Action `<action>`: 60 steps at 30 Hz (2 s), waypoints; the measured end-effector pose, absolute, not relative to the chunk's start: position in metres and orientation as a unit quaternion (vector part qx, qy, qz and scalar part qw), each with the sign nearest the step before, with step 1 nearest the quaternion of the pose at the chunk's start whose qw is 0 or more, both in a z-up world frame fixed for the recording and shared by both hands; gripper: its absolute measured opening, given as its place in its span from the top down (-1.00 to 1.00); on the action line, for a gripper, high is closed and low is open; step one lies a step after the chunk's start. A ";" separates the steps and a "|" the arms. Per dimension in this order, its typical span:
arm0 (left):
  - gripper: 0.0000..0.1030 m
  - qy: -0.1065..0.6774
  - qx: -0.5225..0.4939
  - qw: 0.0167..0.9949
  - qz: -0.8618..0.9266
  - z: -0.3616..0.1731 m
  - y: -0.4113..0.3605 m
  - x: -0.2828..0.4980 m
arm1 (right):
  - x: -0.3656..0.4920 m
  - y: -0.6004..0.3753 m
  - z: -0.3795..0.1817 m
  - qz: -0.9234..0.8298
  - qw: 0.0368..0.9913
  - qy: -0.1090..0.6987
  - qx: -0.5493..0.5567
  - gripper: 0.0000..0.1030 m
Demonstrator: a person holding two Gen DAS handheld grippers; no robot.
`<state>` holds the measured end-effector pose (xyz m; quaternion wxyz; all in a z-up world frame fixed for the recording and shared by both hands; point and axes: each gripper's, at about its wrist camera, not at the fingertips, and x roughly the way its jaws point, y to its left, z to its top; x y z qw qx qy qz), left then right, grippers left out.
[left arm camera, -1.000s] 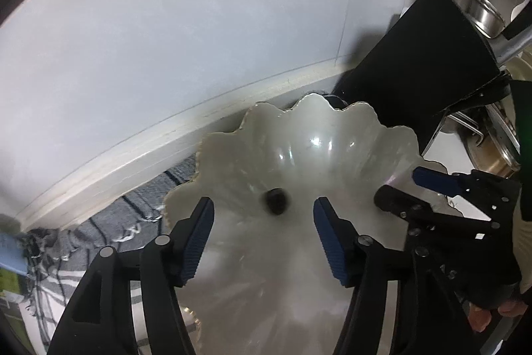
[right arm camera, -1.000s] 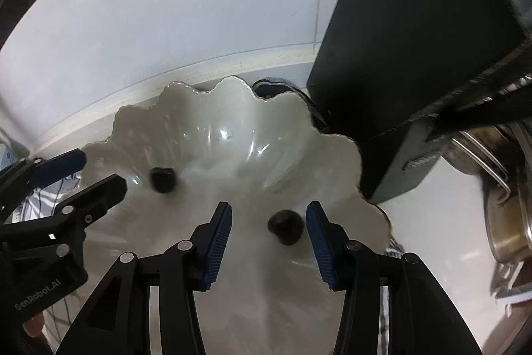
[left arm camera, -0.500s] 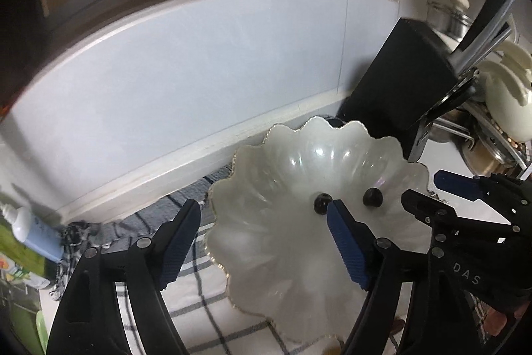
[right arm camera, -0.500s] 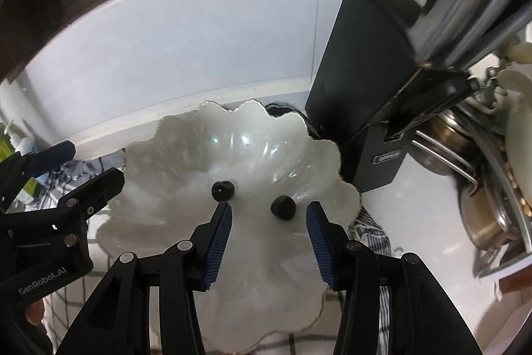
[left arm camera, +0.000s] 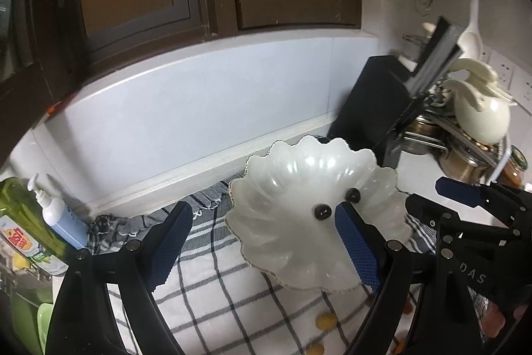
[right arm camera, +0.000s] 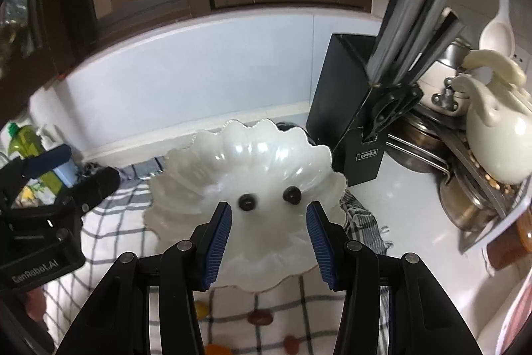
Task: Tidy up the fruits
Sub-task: 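Withdraw both grippers from the bowl back toward the remaining fruit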
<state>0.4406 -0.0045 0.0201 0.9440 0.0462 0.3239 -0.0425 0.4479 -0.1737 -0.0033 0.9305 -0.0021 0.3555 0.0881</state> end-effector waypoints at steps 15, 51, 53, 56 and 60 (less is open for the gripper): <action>-0.71 0.277 0.054 0.958 -0.059 0.044 0.000 0.354 | 0.359 -0.172 0.021 0.088 0.954 0.286 -0.004 0.06; -0.70 0.294 0.048 0.952 -0.073 -0.026 -0.012 0.258 | 0.262 -0.182 -0.049 0.082 0.953 0.290 -0.030 0.06; -0.70 0.299 0.050 0.950 -0.070 -0.034 -0.012 0.255 | 0.260 -0.182 -0.056 0.083 0.951 0.296 -0.033 0.06; -0.70 0.308 0.053 0.948 -0.067 -0.046 -0.012 0.251 | 0.258 -0.181 -0.067 0.088 0.946 0.310 -0.037 0.06; -0.68 0.321 0.050 0.943 -0.066 -0.060 -0.012 0.249 | 0.256 -0.179 -0.080 0.090 0.942 0.321 -0.043 0.06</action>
